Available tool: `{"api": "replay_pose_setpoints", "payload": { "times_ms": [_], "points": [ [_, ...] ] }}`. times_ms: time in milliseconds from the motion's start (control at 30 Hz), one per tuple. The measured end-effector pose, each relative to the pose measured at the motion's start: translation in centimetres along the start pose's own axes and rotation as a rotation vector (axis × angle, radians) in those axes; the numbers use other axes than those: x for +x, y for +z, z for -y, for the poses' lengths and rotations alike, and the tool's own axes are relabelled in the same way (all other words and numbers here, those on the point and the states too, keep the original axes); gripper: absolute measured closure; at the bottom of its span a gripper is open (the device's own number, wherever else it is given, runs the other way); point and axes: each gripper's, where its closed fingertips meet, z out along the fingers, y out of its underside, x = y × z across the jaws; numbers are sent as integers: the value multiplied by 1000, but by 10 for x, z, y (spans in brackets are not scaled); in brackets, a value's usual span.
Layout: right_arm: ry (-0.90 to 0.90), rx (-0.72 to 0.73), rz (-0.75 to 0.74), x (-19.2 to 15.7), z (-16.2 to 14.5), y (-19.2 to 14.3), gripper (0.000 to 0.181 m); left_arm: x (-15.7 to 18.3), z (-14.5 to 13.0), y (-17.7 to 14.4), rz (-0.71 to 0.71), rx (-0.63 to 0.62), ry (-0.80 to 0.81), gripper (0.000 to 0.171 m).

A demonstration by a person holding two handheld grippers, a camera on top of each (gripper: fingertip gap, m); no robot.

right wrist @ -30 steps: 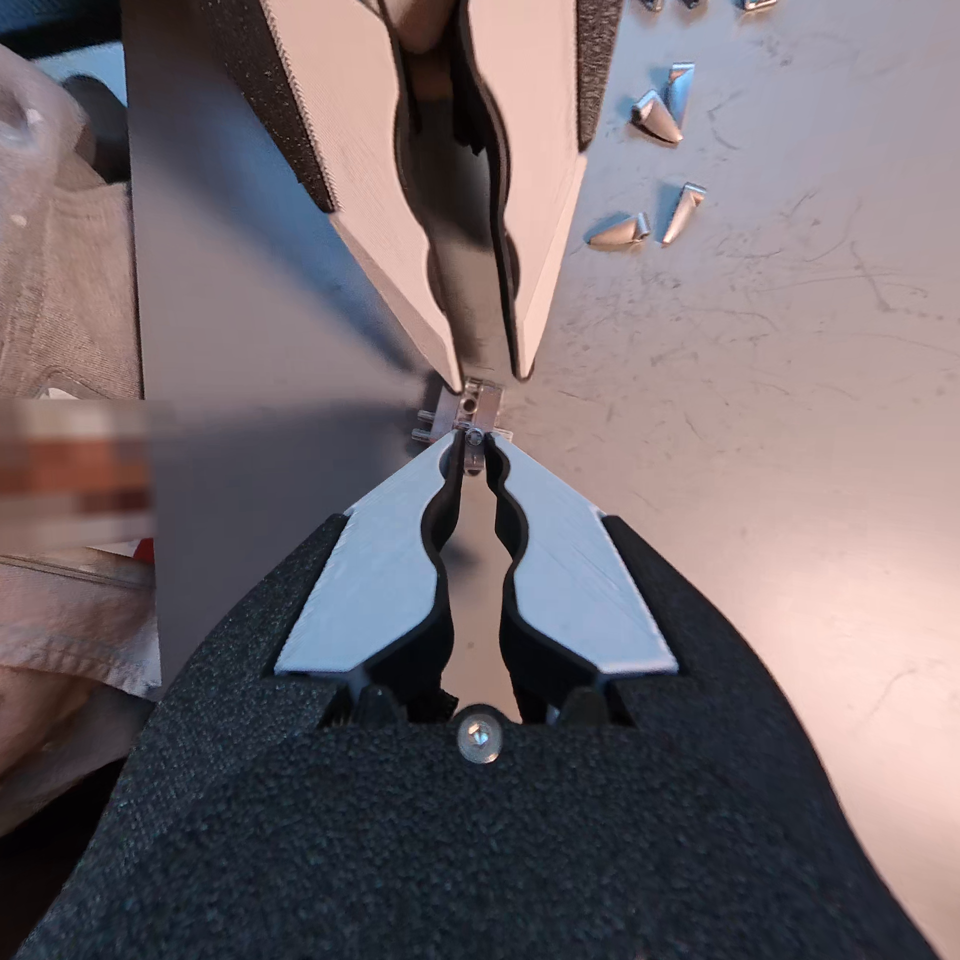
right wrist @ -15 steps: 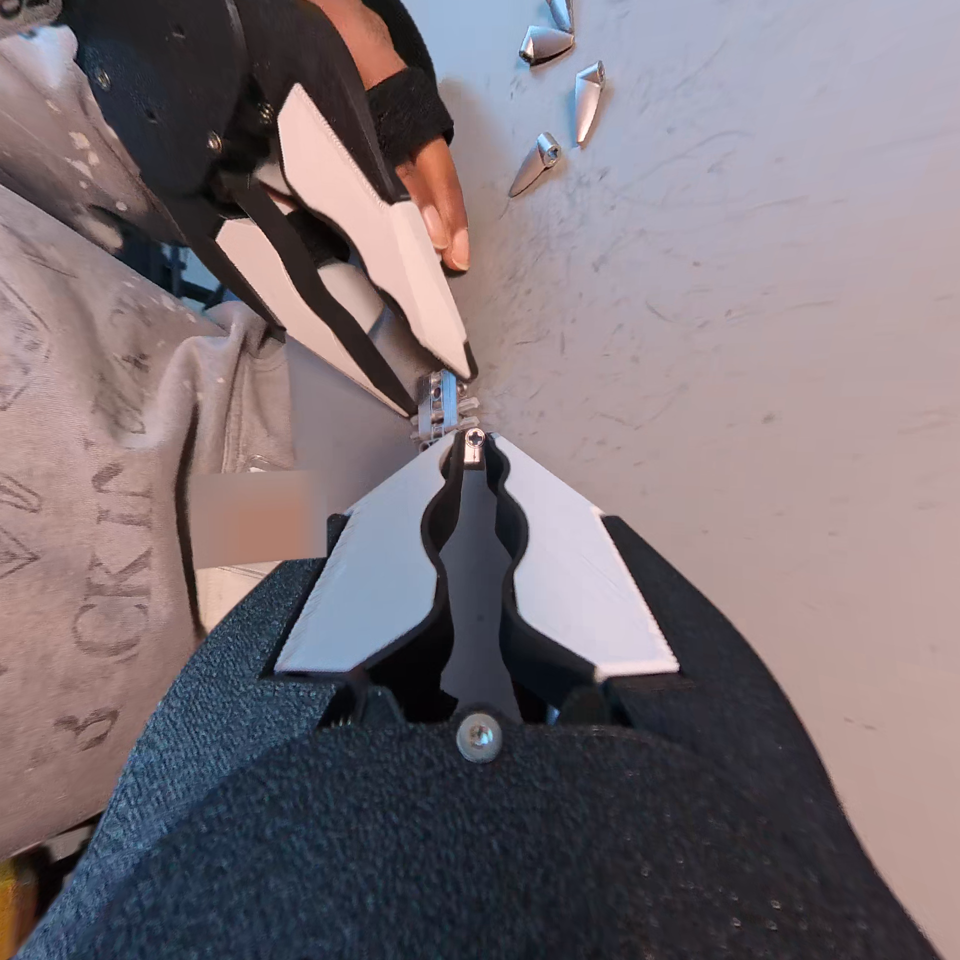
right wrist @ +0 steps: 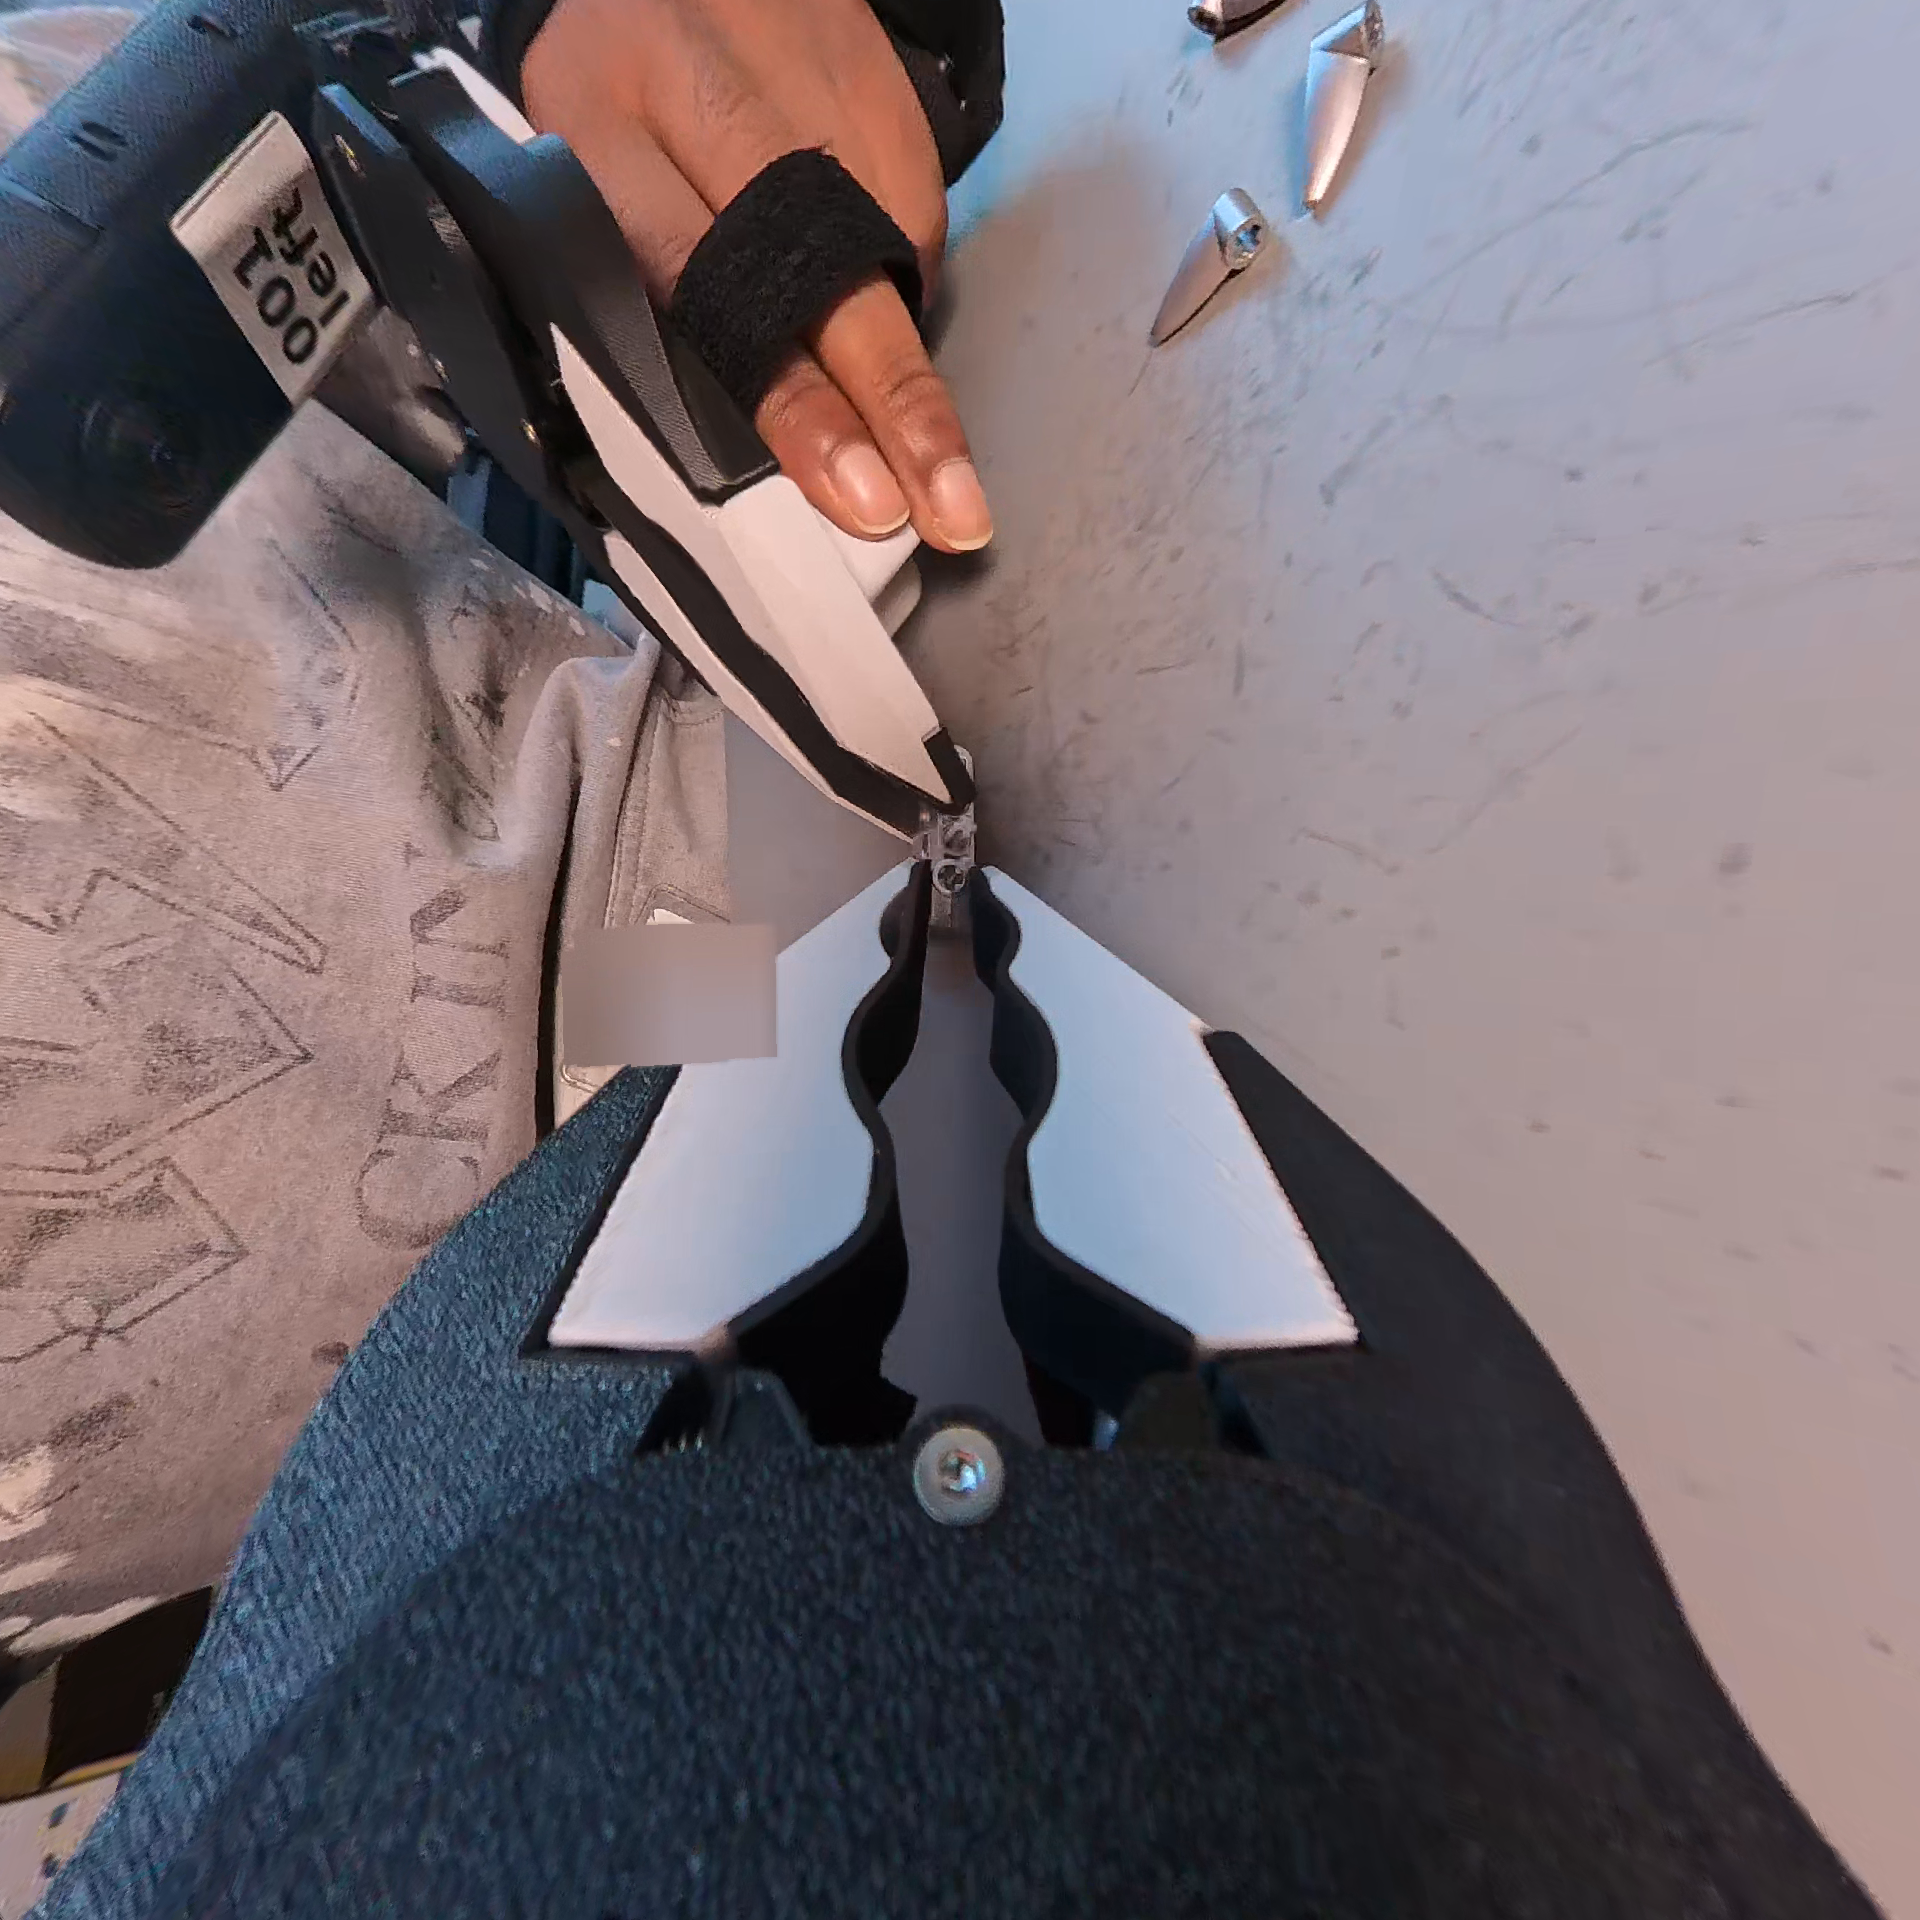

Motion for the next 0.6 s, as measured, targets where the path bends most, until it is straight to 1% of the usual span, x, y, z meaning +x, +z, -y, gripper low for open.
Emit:
{"api": "replay_pose_setpoints", "payload": {
  "times_ms": [67,233,500,600],
  "points": [
    [-3,2,13,-2,1,0,175,0,1,1,19,-4,37,149],
    [-10,19,-1,0,5,-5,175,0,3,2,36,-5,62,149],
    [-19,8,-10,-1,-1,1,175,1,5,4,52,-9,68,148],
    [-11,28,-17,-1,-1,2,175,1,6,4,56,-15,65,148]
  ]
}}
